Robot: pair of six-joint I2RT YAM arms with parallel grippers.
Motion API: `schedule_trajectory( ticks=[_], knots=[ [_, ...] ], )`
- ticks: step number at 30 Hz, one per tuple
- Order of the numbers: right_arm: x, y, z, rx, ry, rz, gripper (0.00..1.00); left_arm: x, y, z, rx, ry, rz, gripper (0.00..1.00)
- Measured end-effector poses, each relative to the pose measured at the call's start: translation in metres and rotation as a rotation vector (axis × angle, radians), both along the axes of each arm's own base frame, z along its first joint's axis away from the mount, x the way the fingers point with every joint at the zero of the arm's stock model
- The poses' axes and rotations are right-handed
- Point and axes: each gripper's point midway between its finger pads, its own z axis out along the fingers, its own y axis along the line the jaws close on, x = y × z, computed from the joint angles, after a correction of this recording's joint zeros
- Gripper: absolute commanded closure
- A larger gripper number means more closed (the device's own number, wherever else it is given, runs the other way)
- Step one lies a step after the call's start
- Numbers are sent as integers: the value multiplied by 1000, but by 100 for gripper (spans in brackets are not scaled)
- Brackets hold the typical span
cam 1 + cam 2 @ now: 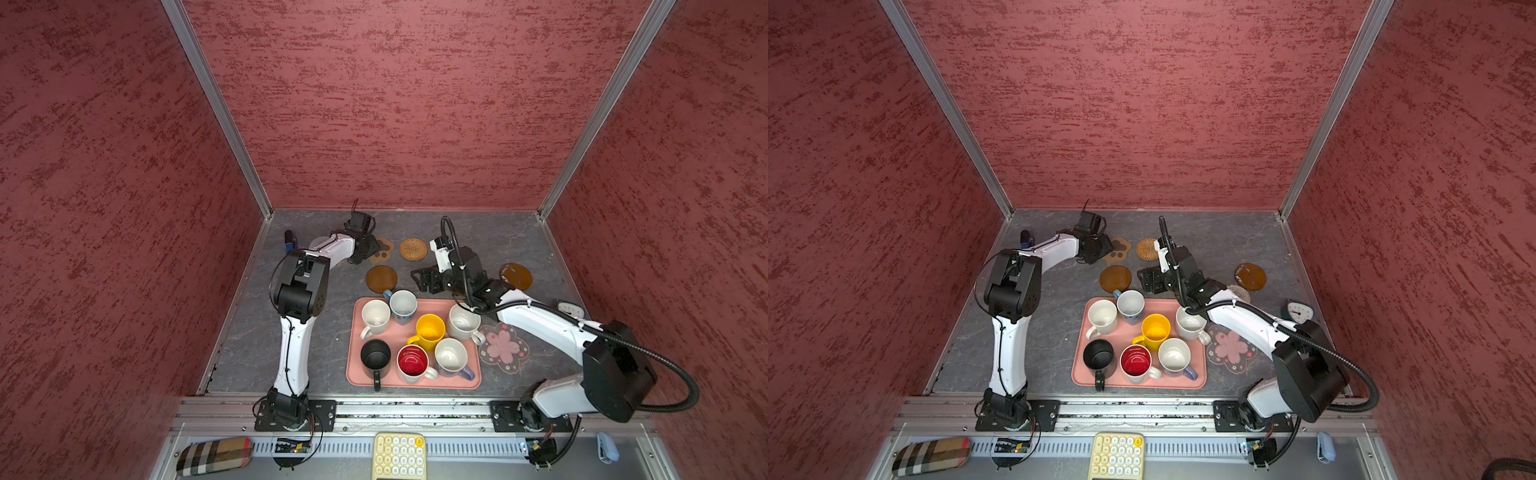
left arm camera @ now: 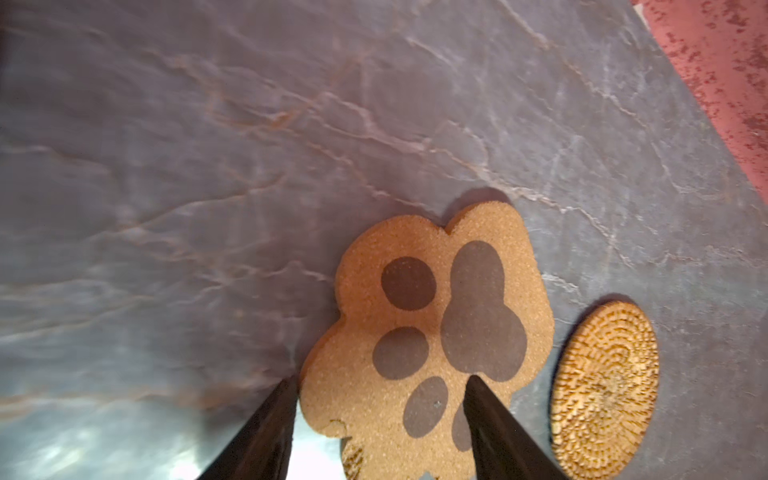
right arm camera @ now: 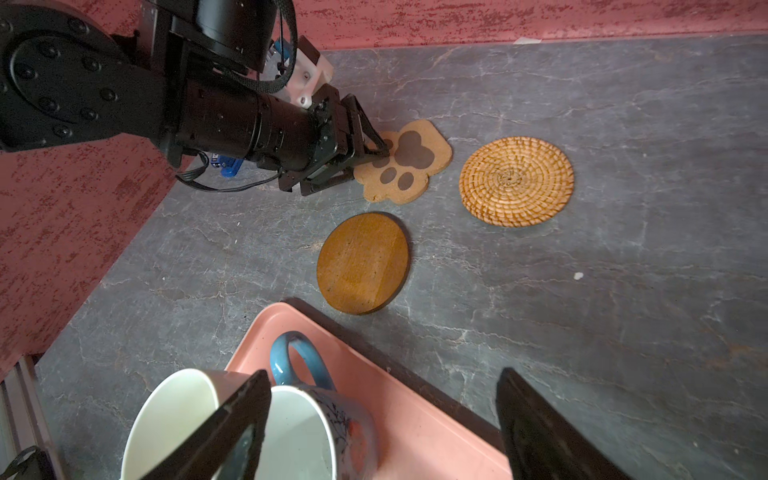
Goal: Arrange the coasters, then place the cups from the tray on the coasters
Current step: 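Lower the paw-print coaster beside the wicker coaster with the left gripper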
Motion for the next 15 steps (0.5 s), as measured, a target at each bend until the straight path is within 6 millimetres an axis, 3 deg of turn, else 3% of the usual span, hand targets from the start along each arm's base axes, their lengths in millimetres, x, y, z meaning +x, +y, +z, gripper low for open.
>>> schedule_trajectory(
  ticks=[9,15],
  knots=[
    [0,-5,-6,-8,12,-9,14,6,-19,1,-27,-3,-18,35],
    [1,-6,-6,-8,12,-12,14,5,-21,2,-30,2,-21,32]
  ],
)
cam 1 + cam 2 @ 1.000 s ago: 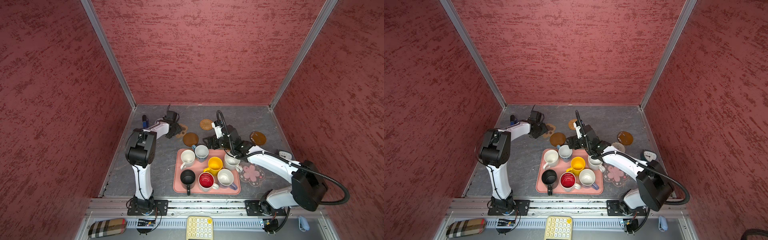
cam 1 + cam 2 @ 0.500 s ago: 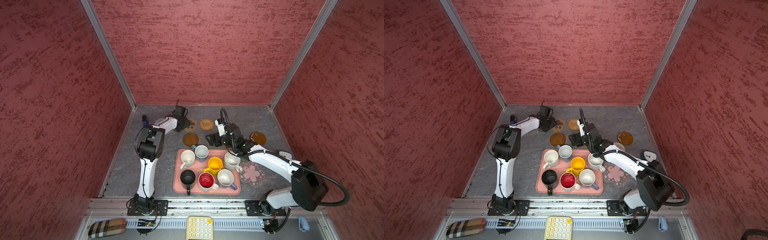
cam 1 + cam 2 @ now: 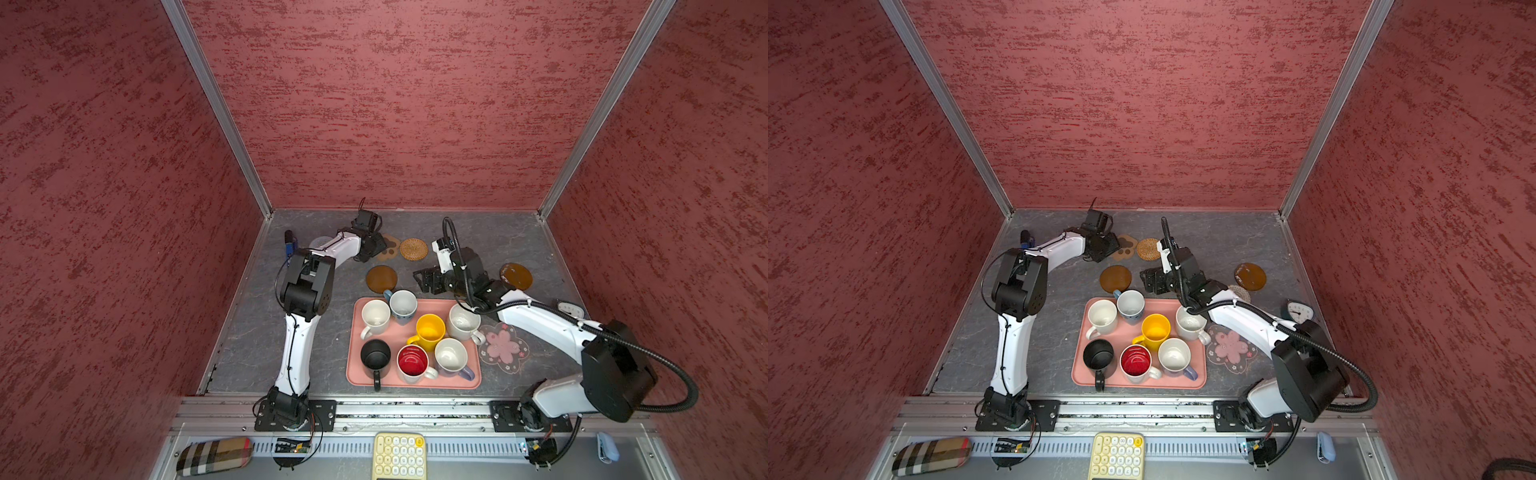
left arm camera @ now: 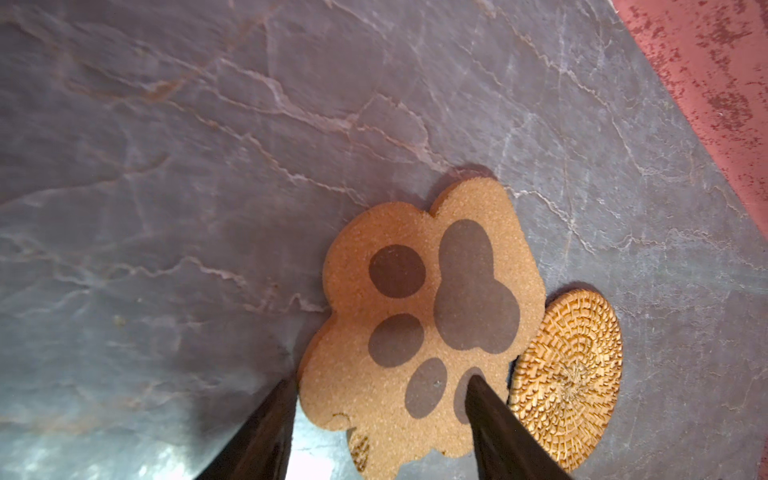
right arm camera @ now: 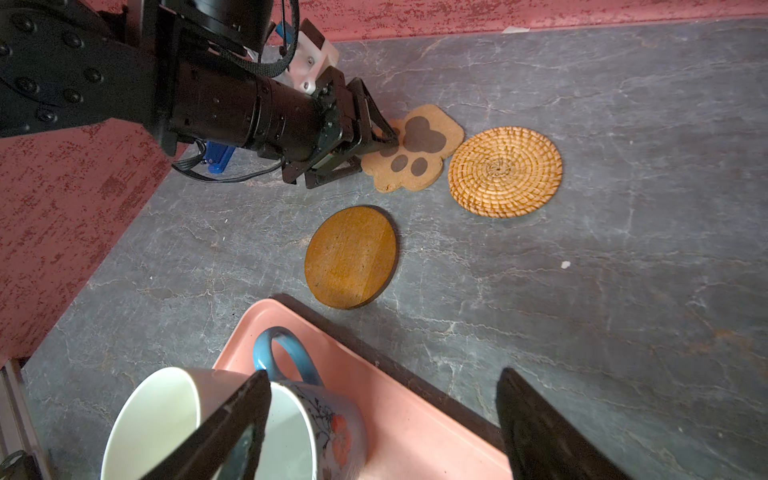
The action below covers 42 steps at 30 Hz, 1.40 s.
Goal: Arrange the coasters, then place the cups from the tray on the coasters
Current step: 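Lower the paw-print coaster beside the wicker coaster with the left gripper, then open the left gripper and raise it off the paw-print coaster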
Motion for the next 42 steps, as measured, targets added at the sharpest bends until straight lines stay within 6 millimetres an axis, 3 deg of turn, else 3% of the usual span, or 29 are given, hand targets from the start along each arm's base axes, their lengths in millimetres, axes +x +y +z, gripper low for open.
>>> schedule_trajectory(
  ticks=[7,10,13,19,23,27,34,37,42],
  knots=[
    [-3,-2,1,-1,11,-3,15,-11,6,3,37,33,-13,26],
    [-5,-4,6,5,10,-6,15,-22,11,13,58,37,-23,23],
    [-10,-7,15,6,8,-7,15,-36,15,36,69,6,-38,21],
    [-19,-14,42,23,-15,-12,14,-62,15,100,47,-113,-106,24],
    [-24,-18,59,35,-22,-16,14,-76,14,120,62,-148,-163,26],
    [-29,-21,62,41,-6,-24,13,-95,7,113,114,-120,-230,24],
    [-34,-24,70,71,1,-41,12,-130,-7,79,176,-18,-315,24],
    [-34,-25,70,73,4,-43,12,-129,-10,73,186,2,-325,24],
    [-29,-25,60,43,14,-50,12,-104,-19,55,214,29,-328,30]
  ],
)
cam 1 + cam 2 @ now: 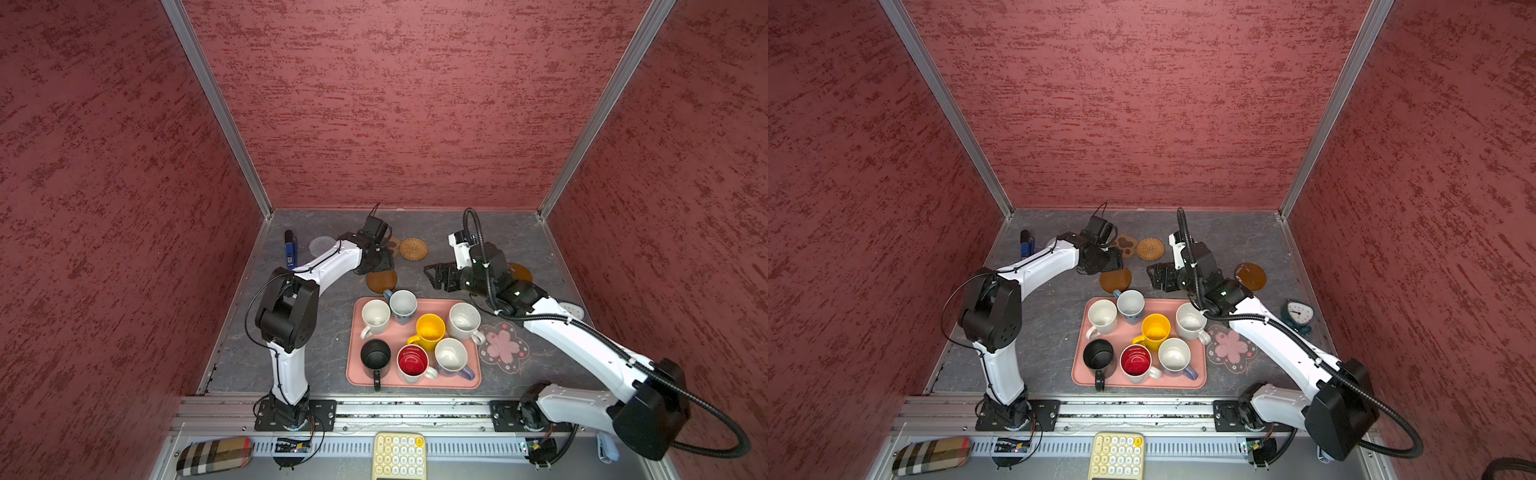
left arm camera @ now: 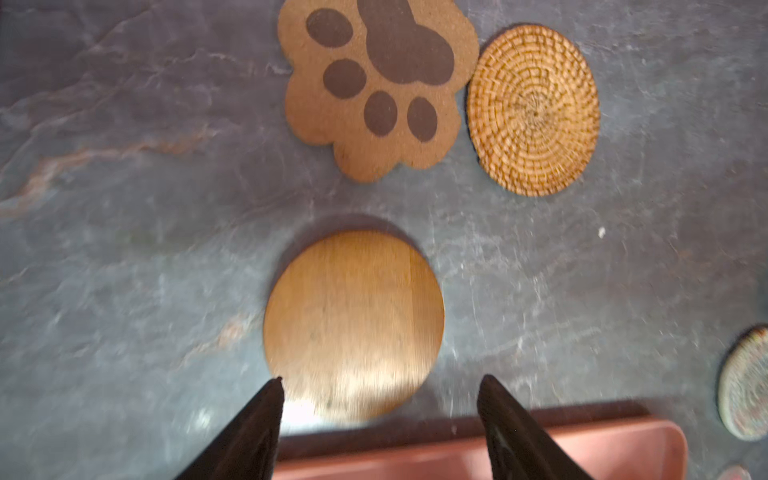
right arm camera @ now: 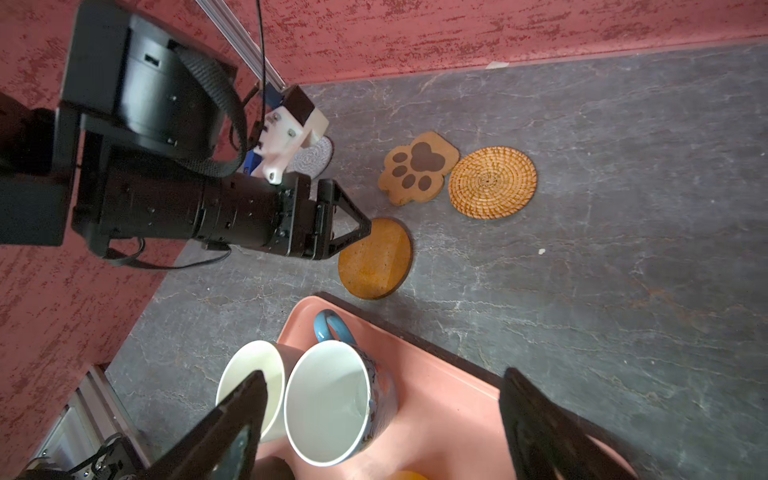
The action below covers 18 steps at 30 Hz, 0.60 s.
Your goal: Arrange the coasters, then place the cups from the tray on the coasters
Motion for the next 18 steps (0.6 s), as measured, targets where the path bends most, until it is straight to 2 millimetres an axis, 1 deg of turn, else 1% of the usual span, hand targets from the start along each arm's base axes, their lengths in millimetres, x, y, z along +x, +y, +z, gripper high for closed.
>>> schedule_trajectory(
  ticks=[3,6,11,14,18],
  knots=[
    [9,-4,-10,-48,9,-15,12,13,-4,-10,15,7,-5,35],
    [17,-10,-11,-84,8,-32,12,20,-6,-18,22,20,-9,37],
    [36,-14,11,-98,-37,-49,11,34,-8,-28,28,37,-14,38],
    [48,-13,22,-108,-56,-49,11,32,-7,-33,27,57,-17,38],
    [63,-14,25,-129,-59,-55,11,30,-5,-35,26,68,-22,41]
  ],
)
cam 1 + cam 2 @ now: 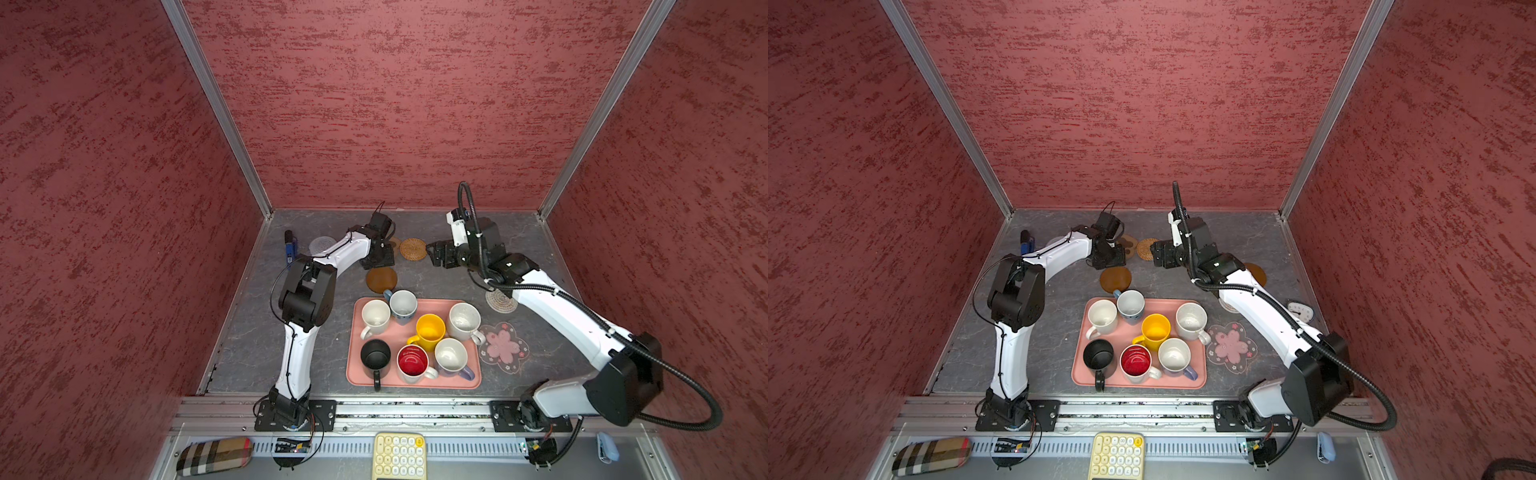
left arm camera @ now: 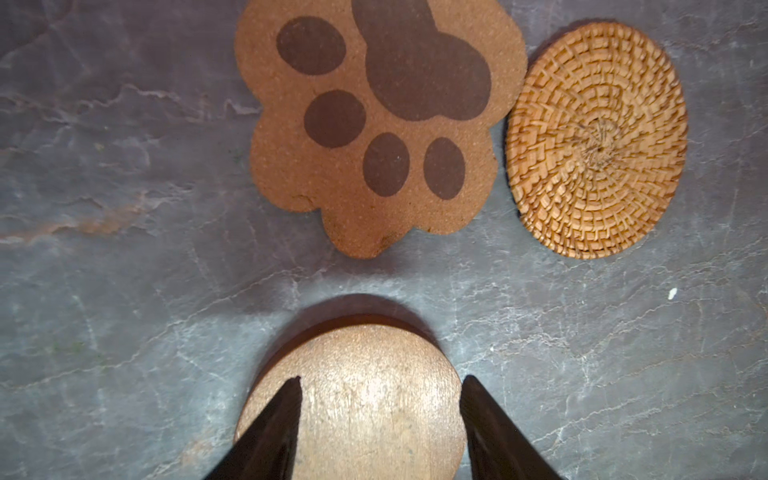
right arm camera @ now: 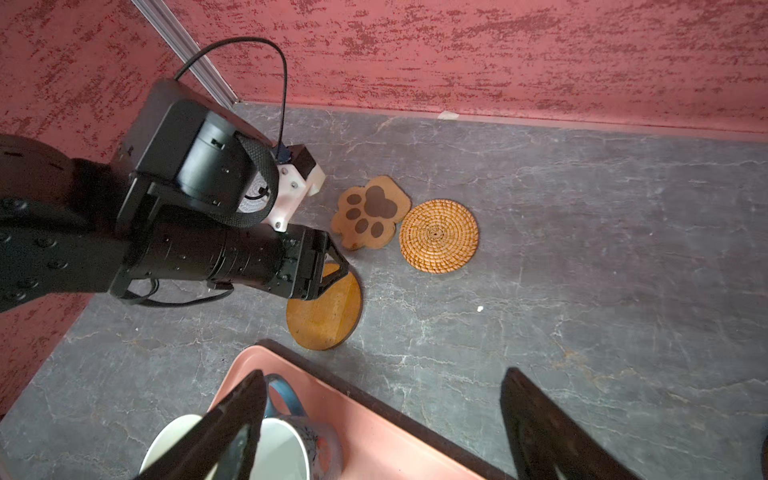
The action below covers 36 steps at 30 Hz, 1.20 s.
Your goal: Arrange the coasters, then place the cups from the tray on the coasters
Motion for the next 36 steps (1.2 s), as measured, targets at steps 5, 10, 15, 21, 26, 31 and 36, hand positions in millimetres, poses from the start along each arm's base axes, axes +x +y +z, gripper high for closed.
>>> schedule_trajectory(
  ticks=[5,10,15,21,26,31,36],
  knots=[
    [23,-1,-10,-18,28,-12,11,-14,2,-15,2,47,-17,42],
    [35,0,-31,-23,74,-11,12,-21,2,-18,2,52,-28,42],
    [40,7,-46,-19,110,9,12,-21,2,-19,23,40,-26,45],
    [46,12,-43,0,101,24,12,-20,16,-22,151,22,-7,48],
    [48,10,-41,10,97,24,12,-16,27,-23,238,13,4,48],
    [49,9,-40,21,95,25,12,-9,43,-21,279,14,29,48],
    [52,11,-47,25,111,25,13,-1,72,-20,299,27,89,48]
  ],
)
